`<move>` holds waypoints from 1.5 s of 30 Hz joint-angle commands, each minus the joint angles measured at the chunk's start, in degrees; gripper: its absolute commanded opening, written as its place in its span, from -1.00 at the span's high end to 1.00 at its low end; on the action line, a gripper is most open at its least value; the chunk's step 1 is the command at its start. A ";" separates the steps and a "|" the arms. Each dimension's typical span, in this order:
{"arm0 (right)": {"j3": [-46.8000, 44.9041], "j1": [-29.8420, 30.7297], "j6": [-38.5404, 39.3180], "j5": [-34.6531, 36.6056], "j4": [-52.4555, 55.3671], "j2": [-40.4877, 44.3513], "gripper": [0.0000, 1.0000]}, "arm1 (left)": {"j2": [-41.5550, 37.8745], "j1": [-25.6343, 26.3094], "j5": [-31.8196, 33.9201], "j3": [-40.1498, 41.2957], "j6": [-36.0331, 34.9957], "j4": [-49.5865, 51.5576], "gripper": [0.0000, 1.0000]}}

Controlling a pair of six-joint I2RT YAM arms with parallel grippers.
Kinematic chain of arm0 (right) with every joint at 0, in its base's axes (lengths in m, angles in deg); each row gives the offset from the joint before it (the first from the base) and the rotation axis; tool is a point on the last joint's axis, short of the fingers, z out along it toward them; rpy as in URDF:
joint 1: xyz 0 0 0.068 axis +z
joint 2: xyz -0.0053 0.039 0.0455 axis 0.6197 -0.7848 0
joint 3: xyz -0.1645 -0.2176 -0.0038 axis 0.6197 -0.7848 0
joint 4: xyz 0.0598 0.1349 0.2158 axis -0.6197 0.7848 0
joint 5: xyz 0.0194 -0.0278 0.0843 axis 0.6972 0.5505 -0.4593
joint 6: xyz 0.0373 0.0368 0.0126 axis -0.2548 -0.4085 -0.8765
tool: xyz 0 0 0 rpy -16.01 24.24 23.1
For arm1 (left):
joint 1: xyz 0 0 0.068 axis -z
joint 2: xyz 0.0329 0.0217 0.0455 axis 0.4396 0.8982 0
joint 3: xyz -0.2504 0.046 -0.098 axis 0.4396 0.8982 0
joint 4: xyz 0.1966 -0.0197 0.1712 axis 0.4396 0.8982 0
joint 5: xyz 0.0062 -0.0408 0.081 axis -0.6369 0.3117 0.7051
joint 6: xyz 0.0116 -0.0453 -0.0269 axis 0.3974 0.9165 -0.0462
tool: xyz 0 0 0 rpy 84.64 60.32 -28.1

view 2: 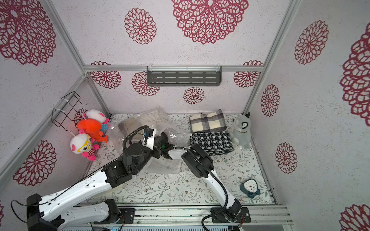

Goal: Take the scarf out of the vacuum bag
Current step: Take out the scarf from the vacuum bag.

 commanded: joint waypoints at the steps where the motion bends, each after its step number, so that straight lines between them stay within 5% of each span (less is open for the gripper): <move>1: 0.18 -0.76 -0.85 0.66 8.11 -2.28 -0.78 | -2.11 1.11 -1.84 0.25 0.03 -4.52 1.00; 6: -10.85 0.38 -2.43 2.45 -0.09 3.53 -0.73 | -2.18 0.94 -0.38 1.29 0.19 -5.57 1.00; 14: -0.11 -0.04 -1.83 2.21 6.32 -1.83 -0.61 | -3.22 0.93 -0.96 1.54 0.64 -5.87 1.00; 19: 3.29 -1.16 -3.85 -1.04 8.66 -4.29 -0.02 | -4.33 0.98 -0.89 1.53 0.77 -4.70 1.00; 28: -6.80 -1.28 -3.53 -3.52 3.54 1.92 0.99 | -3.24 0.63 2.71 3.73 1.34 -6.18 1.00; 45: -26.47 2.39 -2.88 -2.74 -2.15 15.02 1.00 | 1.69 -0.82 2.15 1.88 1.48 -7.89 1.00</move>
